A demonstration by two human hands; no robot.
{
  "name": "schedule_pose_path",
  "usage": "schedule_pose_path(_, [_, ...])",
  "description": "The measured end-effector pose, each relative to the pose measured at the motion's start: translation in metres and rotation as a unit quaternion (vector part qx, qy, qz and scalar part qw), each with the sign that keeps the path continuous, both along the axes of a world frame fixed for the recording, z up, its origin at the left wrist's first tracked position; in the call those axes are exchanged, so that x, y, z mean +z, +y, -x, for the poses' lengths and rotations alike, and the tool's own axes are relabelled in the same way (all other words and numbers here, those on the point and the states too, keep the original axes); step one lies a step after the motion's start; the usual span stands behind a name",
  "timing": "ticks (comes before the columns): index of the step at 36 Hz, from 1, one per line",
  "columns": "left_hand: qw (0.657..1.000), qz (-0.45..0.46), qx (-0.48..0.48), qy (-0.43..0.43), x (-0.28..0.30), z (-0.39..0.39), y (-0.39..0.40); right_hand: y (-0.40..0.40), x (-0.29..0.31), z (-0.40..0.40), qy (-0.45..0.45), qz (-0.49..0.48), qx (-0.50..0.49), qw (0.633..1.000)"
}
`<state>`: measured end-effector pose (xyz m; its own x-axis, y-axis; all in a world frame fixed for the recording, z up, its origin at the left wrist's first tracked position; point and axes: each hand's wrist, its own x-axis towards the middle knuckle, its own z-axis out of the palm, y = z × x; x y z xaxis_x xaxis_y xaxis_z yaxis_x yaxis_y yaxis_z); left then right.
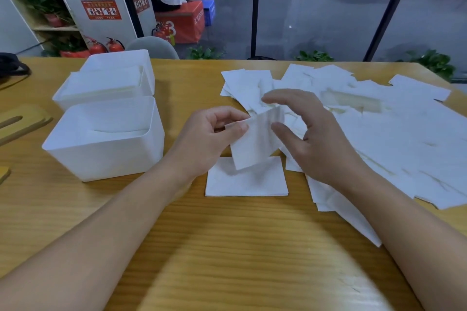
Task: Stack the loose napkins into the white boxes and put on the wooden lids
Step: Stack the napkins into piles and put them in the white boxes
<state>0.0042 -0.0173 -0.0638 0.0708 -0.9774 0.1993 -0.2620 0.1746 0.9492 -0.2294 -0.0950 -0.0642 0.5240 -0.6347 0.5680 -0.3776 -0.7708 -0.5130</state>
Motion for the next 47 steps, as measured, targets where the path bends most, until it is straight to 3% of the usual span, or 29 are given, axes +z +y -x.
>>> schedule_pose_path(4, [0.997,0.059,-0.008,-0.052,0.010,-0.004,0.002,0.000,0.004,0.004,0.059,-0.019,-0.020,0.998])
schedule_pose_path(7, [0.990,0.067,0.017,-0.119,0.014,-0.013,0.001,0.001,0.007,0.007,0.010,-0.092,-0.013,0.996])
schedule_pose_path(12, [0.982,-0.011,0.037,-0.187,0.018,-0.022,0.002,0.000,0.015,0.007,-0.078,-0.268,0.017,0.960])
schedule_pose_path(14, [0.975,-0.060,0.023,-0.215,0.017,-0.025,0.002,-0.001,0.015,0.007,-0.072,-0.309,0.017,0.948])
schedule_pose_path(18, [0.959,-0.115,-0.012,-0.258,0.017,-0.028,0.005,-0.002,0.003,0.007,0.057,-0.258,-0.014,0.964])
schedule_pose_path(26, [0.930,-0.157,-0.012,-0.331,0.013,-0.029,0.004,0.002,-0.016,-0.003,0.131,-0.173,-0.041,0.975])
schedule_pose_path(42, [0.924,-0.194,-0.041,-0.327,0.017,-0.028,0.007,0.000,-0.019,-0.003,0.133,-0.158,-0.047,0.977])
schedule_pose_path(47, [0.913,-0.183,-0.007,-0.365,0.016,-0.031,0.006,0.000,-0.019,-0.008,0.133,-0.077,-0.078,0.985])
